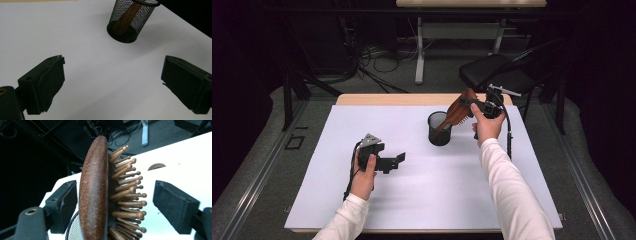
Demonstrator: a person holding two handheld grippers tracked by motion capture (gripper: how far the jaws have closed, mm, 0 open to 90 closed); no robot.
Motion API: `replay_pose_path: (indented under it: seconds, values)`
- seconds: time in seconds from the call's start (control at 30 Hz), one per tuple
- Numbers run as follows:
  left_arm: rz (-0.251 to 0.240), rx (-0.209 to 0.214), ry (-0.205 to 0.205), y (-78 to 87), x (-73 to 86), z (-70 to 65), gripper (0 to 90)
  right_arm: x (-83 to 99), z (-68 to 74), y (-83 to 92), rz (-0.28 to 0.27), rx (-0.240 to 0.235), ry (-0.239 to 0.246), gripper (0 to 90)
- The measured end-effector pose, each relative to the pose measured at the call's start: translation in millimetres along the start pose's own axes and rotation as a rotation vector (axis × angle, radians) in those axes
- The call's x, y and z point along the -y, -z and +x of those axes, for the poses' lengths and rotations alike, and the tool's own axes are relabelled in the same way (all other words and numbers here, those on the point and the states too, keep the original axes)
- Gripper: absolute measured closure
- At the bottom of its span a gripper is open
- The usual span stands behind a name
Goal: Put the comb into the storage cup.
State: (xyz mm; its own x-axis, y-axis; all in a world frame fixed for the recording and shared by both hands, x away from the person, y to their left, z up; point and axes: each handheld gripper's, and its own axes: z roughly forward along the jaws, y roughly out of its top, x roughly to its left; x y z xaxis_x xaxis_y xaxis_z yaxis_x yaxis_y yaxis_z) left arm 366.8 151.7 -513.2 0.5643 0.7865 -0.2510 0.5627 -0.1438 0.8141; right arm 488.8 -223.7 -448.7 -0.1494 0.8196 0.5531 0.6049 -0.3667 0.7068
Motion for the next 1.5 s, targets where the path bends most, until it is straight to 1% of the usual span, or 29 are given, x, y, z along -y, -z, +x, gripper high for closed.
replay_pose_path:
  seconds: [0.17, 0.2, 0.3, 0.37, 0.4, 0.5, 0.57, 0.7, 0.77, 0.83, 0.93, 1.27, 1.33, 1.5]
  values:
    - [0.001, 0.0, 0.0, -0.2, 0.1, -0.2, 4.9, 0.0, 0.5, 0.3, 0.006, 0.004, 0.009, 14.8]
    - [0.002, 0.0, 0.0, -0.2, 0.2, -0.1, 4.9, 0.2, 0.8, -0.2, -0.001, 0.004, 0.012, 14.3]
    - [0.002, 0.001, 0.001, -0.3, 0.1, 0.1, 4.9, 0.1, 1.7, 0.8, 0.01, 0.009, 0.027, 13.5]
    - [-0.001, 0.001, 0.002, -0.3, 0.0, 0.3, 4.9, -0.1, 2.6, 1.7, 0.013, 0.021, 0.041, 9.3]
    - [0.0, 0.001, 0.003, -0.2, 0.0, 0.4, 4.9, -0.4, 3.1, 1.9, 0.015, 0.019, 0.042, 7.9]
    - [0.0, 0.001, 0.005, -0.2, 0.0, 0.7, 4.9, -1.7, 4.8, 3.1, 0.027, 0.027, 0.056, 7.3]
    - [0.0, -0.001, 0.005, -0.2, 0.1, 1.1, 4.9, -2.7, 5.1, 4.5, 0.029, 0.022, 0.063, 5.5]
    - [-0.004, 0.001, 0.01, -0.5, -0.4, 1.8, 4.9, -4.3, 6.1, 7.9, 0.039, 0.005, 0.056, 1.8]
    - [-0.004, 0.003, 0.015, -1.2, -0.8, 2.2, 4.9, -5.0, 7.3, 9.9, 0.048, -0.001, 0.067, 0.0]
    - [-0.004, 0.004, 0.016, -2.4, -0.9, 2.6, 4.9, -6.3, 9.4, 12.9, 0.055, 0.0, 0.093, 0.0]
    - [-0.003, 0.004, 0.02, -3.5, -1.0, 3.4, 4.9, -8.8, 11.7, 16.5, 0.047, 0.012, 0.115, 0.0]
    - [-0.008, 0.002, 0.03, -1.4, -2.0, 6.5, 4.8, -14.5, 16.5, 21.0, 0.054, 0.017, 0.148, 0.0]
    - [-0.009, 0.004, 0.033, -1.0, -2.0, 6.7, 4.8, -15.9, 19.0, 21.3, 0.055, 0.019, 0.163, 0.0]
    - [-0.008, 0.003, 0.039, 0.5, -2.0, 8.8, 4.8, -17.9, 24.9, 21.5, 0.056, 0.009, 0.178, 0.0]
